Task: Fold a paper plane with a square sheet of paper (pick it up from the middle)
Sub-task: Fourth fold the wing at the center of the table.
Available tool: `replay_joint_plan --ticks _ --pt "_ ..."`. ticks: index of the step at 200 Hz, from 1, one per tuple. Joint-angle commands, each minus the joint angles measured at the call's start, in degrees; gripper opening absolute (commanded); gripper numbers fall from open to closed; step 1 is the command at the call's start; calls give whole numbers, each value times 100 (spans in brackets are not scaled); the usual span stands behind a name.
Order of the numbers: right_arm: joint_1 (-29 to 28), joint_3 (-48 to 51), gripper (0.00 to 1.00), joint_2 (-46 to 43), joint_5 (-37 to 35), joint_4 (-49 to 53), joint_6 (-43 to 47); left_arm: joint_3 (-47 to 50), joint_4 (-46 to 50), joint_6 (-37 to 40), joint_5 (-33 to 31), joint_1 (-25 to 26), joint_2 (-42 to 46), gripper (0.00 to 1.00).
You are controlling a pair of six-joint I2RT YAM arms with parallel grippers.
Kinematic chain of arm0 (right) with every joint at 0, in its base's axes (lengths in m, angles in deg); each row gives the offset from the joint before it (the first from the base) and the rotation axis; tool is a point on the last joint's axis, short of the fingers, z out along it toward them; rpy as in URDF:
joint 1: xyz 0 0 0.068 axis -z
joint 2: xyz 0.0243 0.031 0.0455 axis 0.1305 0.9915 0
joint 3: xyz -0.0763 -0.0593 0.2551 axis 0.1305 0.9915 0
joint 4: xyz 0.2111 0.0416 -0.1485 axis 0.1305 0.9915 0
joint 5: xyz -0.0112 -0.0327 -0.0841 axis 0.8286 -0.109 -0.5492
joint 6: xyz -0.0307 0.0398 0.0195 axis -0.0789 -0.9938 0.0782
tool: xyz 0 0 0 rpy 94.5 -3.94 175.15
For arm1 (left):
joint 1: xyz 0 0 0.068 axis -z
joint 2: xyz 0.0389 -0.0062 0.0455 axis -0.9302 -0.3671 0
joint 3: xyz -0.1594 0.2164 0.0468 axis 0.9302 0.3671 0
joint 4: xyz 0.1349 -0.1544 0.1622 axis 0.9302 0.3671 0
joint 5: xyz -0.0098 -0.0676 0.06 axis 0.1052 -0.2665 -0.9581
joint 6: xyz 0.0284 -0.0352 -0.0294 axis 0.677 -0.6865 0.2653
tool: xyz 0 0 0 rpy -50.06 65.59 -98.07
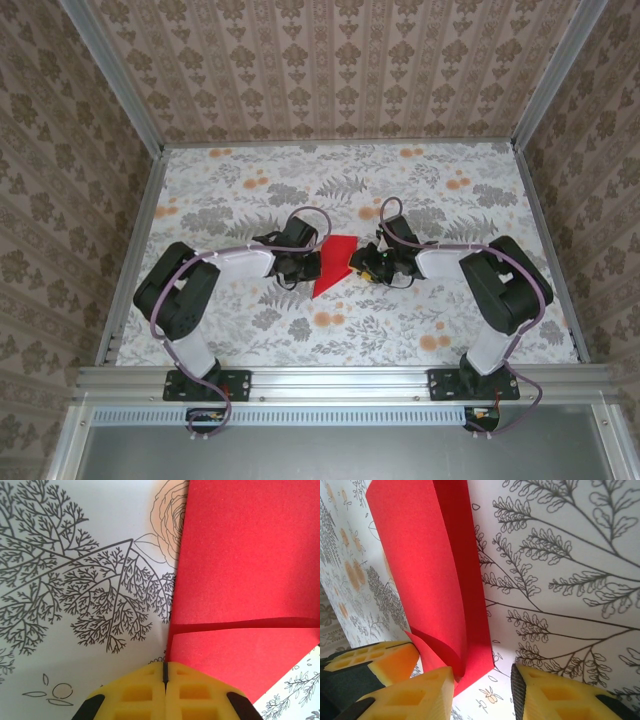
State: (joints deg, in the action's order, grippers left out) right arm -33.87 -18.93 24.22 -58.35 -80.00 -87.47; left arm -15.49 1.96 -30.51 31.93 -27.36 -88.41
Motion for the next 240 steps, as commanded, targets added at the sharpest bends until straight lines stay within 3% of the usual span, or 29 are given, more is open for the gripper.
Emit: replay_joint_plan --ticks 1,106,138,166,215,240 --pt "-96 -112 35 202 261 -216 -144 -99 209 117 -73 -50 -95 4" --pt "-96 -143 19 340 392 -620 -414 -164 231 224 42 -69 -31 4" --pt "-96 -54 7 269 283 -794 -595 -193 308 347 15 -72 185 8" --pt "-96 57 4 -133 -10 -628 -604 -209 497 557 -178 -82 613 20" --pt "-187 195 2 -1034 -758 174 -840 178 25 1066 -81 -85 1526 55" --pt "-449 119 2 -1309 -1249 551 -1179 531 -507 1431 167 -67 1839 62"
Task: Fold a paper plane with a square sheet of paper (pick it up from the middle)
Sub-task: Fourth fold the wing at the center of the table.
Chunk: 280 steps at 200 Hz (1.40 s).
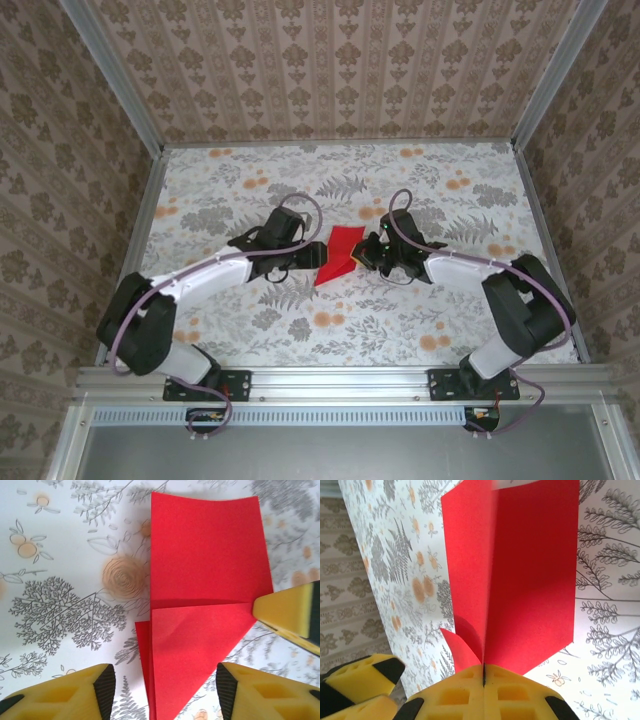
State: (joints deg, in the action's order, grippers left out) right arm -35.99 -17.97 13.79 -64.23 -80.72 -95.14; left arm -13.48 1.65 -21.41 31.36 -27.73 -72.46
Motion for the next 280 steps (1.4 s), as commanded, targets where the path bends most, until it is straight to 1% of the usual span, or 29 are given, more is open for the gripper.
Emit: replay_joint_plan --ticks 1,32,49,61,99,118,130,172,196,206,212,226,239,253,280 --pt "-245 15 2 -266 -679 630 -420 342 -499 549 234 -26 248 62" --pt "-498 -249 1 -168 -1006 932 -698 459 -799 1514 329 184 255 62" --pt "-576 -324 1 -40 -1030 913 -924 628 -1124 2069 175 411 219 59" --pt "-600 -336 1 21 -1054 869 -1086 798 -1408 2373 -27 573 211 59" --pt "-614 -321 1 60 -1113 847 -1458 887 -1676 2865 -211 681 -129 56" --pt "-606 -284 1 45 -1117 810 -1595 1149 -2242 3265 -283 766 -291 55" --pt "-595 -267 1 37 -1076 779 -1656 1265 -2499 3389 -309 764 -366 55" --pt "-545 -274 2 34 -894 769 -1756 1414 -2992 3936 -150 770 -662 54" --pt "-535 -296 2 42 -813 768 -1765 1386 -3096 4130 -304 770 -852 47" --pt "-526 -292 3 50 -792 772 -1763 1424 -3224 4158 -325 770 -880 43" --pt "-526 -292 3 49 -776 777 -1765 1452 -3278 4179 -311 768 -899 38" --pt "-511 -308 7 63 -758 787 -1724 1493 -3354 4180 -271 766 -910 31" --pt "-499 -338 13 60 -744 799 -1616 1539 -3418 4156 -205 769 -902 25" --pt "-491 -377 19 64 -741 859 -1484 1550 -3445 4103 -141 758 -907 21" --pt "-448 -415 25 77 -651 896 -1355 1559 -3484 4017 -7 758 -1008 16"
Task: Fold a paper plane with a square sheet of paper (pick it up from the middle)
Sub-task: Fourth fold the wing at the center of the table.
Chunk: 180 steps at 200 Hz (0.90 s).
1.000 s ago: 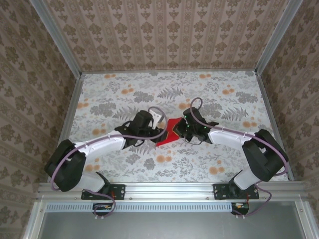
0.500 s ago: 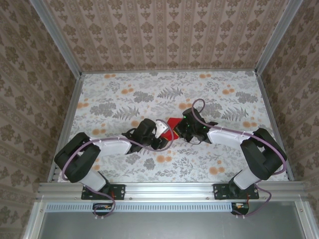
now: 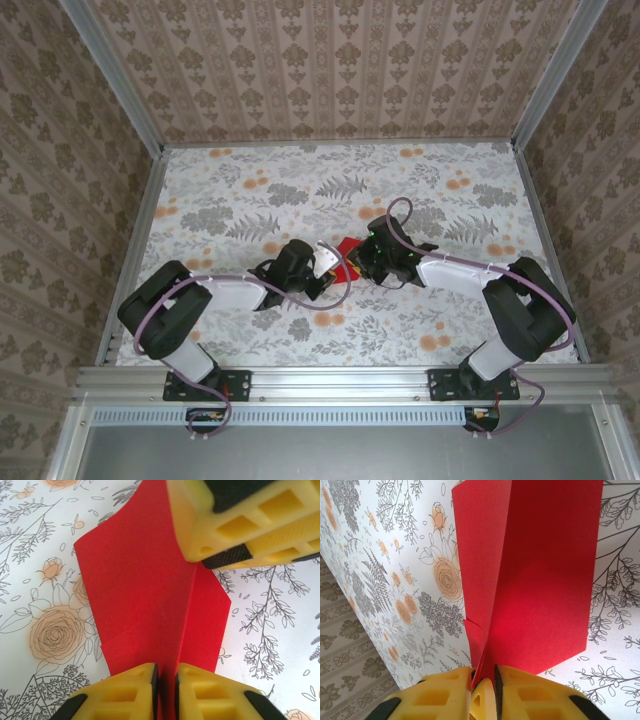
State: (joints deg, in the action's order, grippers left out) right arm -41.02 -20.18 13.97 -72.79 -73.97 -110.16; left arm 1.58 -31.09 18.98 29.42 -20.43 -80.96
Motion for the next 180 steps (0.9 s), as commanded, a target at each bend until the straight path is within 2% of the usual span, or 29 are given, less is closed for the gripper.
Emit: replay_joint_plan --ticks 1,39,64,83,126,180 --pt "55 -190 25 59 210 223 152 57 -209 -24 185 25 -161 16" --pt "232 -120 40 -166 317 333 449 45 -252 -212 431 4 -263 13" --pt "426 70 51 -525 311 375 890 53 -274 -470 698 -65 -313 11" --pt "516 239 56 -771 315 289 1322 77 -328 -801 926 -151 -313 11" --pt "561 535 56 -899 671 -138 2254 62 -383 -1843 1414 -369 -373 8" --pt "465 557 44 -78 1354 -910 2292 31 -542 -2607 1653 -410 -609 7"
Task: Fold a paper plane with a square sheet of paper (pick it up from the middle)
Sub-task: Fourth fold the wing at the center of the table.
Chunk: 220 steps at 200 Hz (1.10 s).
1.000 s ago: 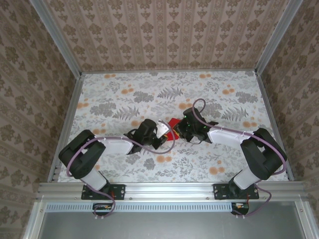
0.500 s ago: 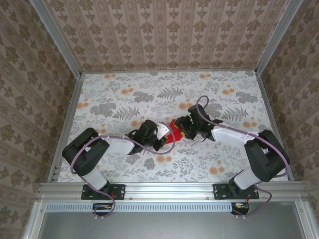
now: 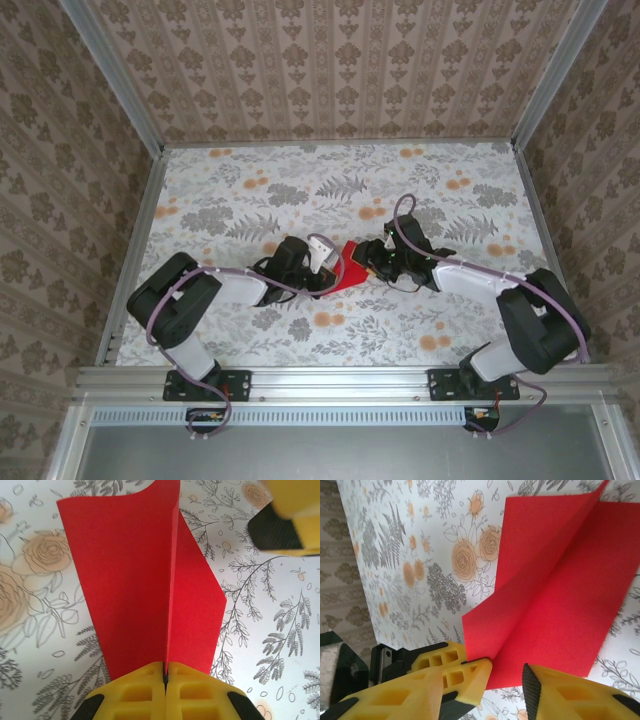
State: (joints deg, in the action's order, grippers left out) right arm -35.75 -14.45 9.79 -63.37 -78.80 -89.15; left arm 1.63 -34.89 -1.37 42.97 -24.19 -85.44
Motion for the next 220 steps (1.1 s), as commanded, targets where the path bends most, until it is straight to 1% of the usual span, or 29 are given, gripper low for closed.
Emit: replay_joint_plan --ticks 1,35,78,109,136,192,220 --pt "-64 -26 44 355 413 -435 193 29 -162 -583 301 -38 -167 7" --pt "-128 -143 40 699 366 -506 229 -47 -108 -940 425 -136 -242 6" --pt "-139 -177 41 928 335 -593 273 -83 -217 -1447 656 -234 -408 6" --pt "-137 -268 41 1100 360 -661 307 -48 -509 -1700 847 -295 -532 6" --pt "-142 -353 41 1230 379 -641 343 -2 -671 -1811 954 -345 -547 6" --pt "-146 -414 41 1430 237 -513 352 -30 -586 -1867 1032 -385 -568 7" --pt "-146 -437 45 1504 109 -395 327 -98 -490 -1850 1159 -391 -633 10"
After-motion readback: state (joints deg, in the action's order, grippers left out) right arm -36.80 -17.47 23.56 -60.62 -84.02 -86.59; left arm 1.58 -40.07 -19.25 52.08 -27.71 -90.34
